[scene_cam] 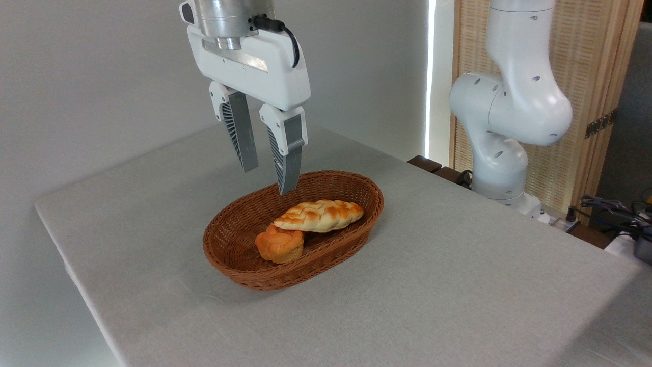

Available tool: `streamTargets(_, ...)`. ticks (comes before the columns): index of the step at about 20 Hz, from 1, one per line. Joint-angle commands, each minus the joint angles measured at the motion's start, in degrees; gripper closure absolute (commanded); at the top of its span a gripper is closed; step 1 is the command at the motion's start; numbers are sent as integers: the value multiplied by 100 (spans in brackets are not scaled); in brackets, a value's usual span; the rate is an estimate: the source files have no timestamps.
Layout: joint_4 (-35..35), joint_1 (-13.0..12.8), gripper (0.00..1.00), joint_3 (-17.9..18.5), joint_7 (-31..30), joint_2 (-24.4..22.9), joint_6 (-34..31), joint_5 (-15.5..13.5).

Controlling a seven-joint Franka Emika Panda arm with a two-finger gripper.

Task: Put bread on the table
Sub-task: 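Move the open gripper over the braided bread roll in the basket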

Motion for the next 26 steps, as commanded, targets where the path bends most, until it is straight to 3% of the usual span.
streamTargets(1,113,-17,0,216,44,51,-123,-104)
streamTargets(19,16,-34,0,209,71,-1,-123,-96)
streamTargets(26,-694,-69,0,200,71,-449,9,-96)
